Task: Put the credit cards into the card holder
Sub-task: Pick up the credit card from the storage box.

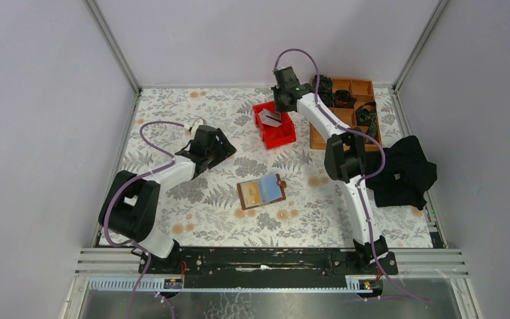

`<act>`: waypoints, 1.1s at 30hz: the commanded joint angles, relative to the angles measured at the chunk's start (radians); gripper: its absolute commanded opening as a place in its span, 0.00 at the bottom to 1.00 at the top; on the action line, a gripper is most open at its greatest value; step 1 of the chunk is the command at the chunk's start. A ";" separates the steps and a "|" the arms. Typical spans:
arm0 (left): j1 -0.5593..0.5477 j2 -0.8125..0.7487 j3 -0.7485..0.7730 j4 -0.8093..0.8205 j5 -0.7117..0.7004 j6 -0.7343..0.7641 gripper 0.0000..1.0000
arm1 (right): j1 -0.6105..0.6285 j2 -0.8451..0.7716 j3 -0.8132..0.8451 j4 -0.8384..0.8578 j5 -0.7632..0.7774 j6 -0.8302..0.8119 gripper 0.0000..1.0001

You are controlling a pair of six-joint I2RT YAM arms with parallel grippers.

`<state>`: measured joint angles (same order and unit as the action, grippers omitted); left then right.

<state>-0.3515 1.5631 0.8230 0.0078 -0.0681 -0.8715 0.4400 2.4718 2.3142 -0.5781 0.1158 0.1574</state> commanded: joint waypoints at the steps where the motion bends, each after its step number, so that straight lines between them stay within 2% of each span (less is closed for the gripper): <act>1: 0.009 -0.025 0.028 0.029 0.005 0.035 0.76 | -0.003 -0.014 0.020 -0.003 0.014 -0.016 0.00; 10: 0.010 -0.140 0.002 0.009 0.002 0.049 0.77 | 0.021 -0.197 -0.110 0.069 0.050 -0.054 0.00; 20: 0.009 -0.359 -0.081 0.013 0.070 0.080 0.78 | 0.071 -0.571 -0.515 0.170 0.071 -0.038 0.00; 22: 0.009 -0.408 -0.101 0.030 0.119 0.086 0.79 | 0.079 -0.650 -0.587 0.168 0.049 -0.027 0.00; 28: 0.008 -0.527 -0.208 0.150 0.326 0.090 0.79 | 0.085 -0.919 -0.787 0.074 -0.154 0.018 0.00; 29: 0.007 -0.545 -0.230 0.182 0.377 0.088 0.86 | 0.085 -0.962 -0.821 0.056 -0.186 0.025 0.00; 30: 0.006 -0.557 -0.253 0.219 0.433 0.086 0.96 | 0.085 -1.008 -0.853 0.035 -0.224 0.033 0.00; 31: 0.005 -0.566 -0.275 0.257 0.484 0.081 1.00 | 0.085 -1.050 -0.884 0.018 -0.263 0.042 0.00; 33: -0.007 -0.579 -0.317 0.332 0.573 0.077 0.97 | 0.085 -1.121 -0.946 -0.012 -0.328 0.058 0.00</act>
<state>-0.3515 1.0145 0.5720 0.1295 0.2657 -0.8024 0.5190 1.4773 1.4475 -0.5186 -0.0418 0.1722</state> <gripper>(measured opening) 0.987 0.015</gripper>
